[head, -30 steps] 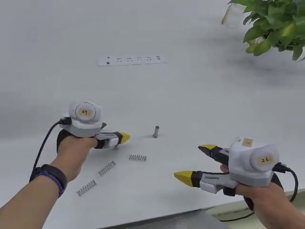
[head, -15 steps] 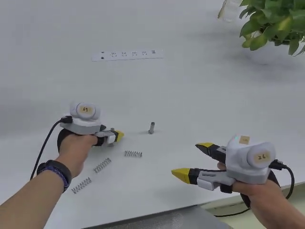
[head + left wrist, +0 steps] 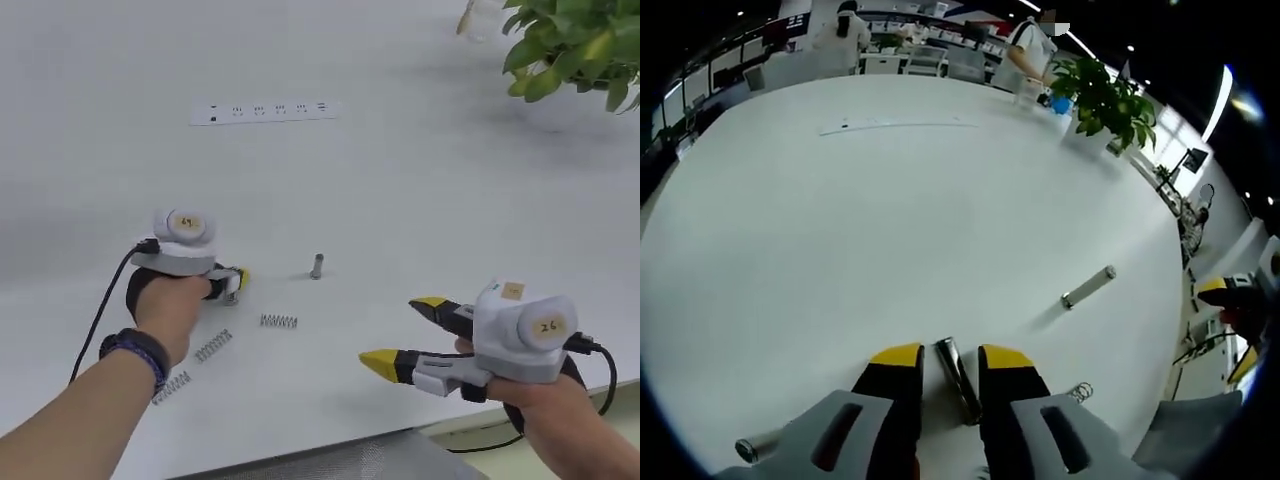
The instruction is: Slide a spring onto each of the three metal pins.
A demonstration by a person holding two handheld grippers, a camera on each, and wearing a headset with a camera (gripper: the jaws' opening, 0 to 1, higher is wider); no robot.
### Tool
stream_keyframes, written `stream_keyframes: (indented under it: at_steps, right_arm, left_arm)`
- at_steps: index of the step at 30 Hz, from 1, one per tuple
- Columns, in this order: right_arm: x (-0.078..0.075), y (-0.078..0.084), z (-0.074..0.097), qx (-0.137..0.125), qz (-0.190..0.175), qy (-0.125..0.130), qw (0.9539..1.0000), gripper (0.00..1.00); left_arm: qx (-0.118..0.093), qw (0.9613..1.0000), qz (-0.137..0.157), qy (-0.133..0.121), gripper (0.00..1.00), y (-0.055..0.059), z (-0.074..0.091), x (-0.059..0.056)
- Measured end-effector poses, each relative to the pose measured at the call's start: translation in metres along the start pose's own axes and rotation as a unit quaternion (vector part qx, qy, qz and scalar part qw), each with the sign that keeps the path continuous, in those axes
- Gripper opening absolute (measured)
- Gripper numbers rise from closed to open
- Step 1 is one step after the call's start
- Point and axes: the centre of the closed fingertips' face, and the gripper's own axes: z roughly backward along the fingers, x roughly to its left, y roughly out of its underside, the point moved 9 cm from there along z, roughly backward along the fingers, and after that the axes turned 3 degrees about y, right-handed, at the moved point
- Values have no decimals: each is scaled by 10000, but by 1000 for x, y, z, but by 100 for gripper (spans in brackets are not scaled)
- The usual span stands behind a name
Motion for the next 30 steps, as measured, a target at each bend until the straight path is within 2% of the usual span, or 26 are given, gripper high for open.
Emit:
stream_keyframes:
  at_steps: [3, 14, 24, 25, 30]
  right_arm:
    - [0, 0, 0, -7, 3, -1, 10000, 66]
    - [-1, 1, 3, -9, -11, 20, 10000, 65]
    - [-3, 0, 5, -33, -15, 51, 10000, 65]
    - [-3, 0, 5, -38, -19, 53, 10000, 65]
    - [-3, 1, 3, -11, -4, 37, 10000, 64]
  left_arm:
    - [18, 10000, 31, -86, 12, -1, -1, -1]
    - [171, 9992, -163, -311, 3, -2, -4, -2]
    - [340, 9979, -452, -302, 0, -2, -4, 1]
    - [338, 9971, -574, -368, 0, -2, -3, 4]
    - [385, 9957, -745, -397, 0, -2, -7, 2]
